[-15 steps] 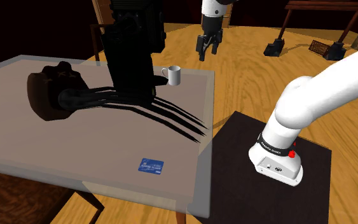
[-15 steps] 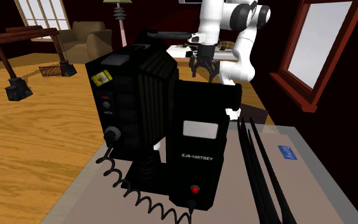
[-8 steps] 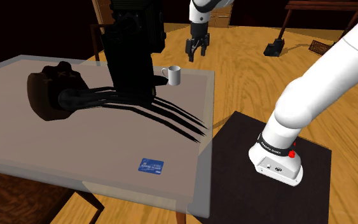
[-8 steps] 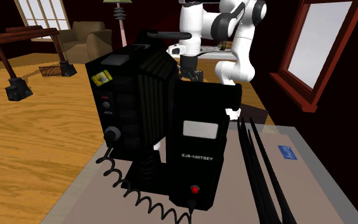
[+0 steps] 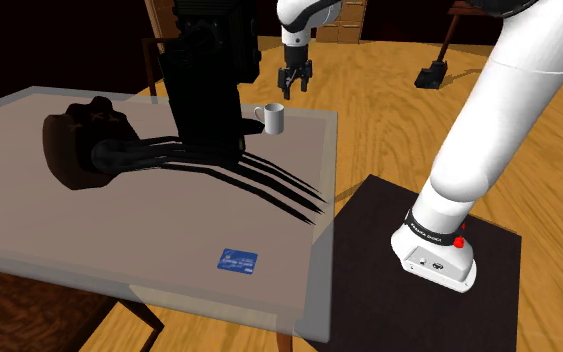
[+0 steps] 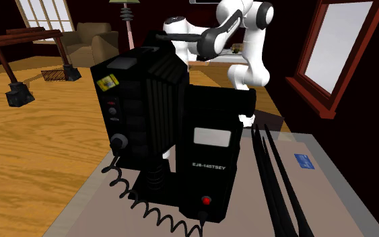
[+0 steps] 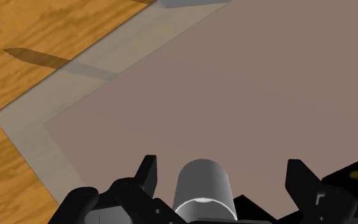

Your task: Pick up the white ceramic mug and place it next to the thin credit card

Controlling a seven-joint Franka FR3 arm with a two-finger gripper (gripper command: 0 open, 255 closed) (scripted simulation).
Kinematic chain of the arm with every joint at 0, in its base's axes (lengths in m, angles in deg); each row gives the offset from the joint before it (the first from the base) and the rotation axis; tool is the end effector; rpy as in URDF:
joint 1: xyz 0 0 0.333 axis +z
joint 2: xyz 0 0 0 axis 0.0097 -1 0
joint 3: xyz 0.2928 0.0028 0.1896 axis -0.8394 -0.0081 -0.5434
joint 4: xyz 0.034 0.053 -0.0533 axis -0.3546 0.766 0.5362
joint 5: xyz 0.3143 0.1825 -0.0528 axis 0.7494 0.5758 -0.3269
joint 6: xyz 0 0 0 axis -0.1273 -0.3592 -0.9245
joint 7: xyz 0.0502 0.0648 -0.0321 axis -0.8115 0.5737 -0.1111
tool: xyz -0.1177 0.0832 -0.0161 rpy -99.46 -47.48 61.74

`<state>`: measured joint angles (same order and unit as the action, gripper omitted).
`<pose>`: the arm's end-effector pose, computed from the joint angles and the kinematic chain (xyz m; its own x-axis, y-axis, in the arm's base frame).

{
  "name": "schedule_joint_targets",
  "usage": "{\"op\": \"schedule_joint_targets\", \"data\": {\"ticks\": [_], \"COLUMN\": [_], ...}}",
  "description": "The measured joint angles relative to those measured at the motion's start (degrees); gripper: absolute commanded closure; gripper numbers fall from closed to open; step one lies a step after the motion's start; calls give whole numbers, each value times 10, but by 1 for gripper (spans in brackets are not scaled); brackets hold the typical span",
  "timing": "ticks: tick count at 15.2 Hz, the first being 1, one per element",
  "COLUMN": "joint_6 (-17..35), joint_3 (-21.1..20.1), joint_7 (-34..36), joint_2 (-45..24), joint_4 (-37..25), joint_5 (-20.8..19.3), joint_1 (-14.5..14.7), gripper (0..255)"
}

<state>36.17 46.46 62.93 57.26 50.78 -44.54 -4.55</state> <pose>0.5177 -0.1003 0.4683 0.9974 -0.0678 -0.0240 -0.0675 -0.9976 0.0142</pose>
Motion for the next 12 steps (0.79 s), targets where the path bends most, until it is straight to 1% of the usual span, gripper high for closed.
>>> {"op": "schedule_joint_targets", "data": {"ticks": [6, 9, 11, 12], "joint_6": [-10, -36, -40, -36], "joint_3": [9, 10, 9, 10], "joint_7": [-36, -49, -54, -56], "joint_2": [-151, -226, -256, -259], "joint_4": [-144, -240, -272, -270], "joint_5": [27, 40, 45, 46], "joint_1": [-18, -30, -35, -36], "gripper": [0, 0, 0, 0]}}
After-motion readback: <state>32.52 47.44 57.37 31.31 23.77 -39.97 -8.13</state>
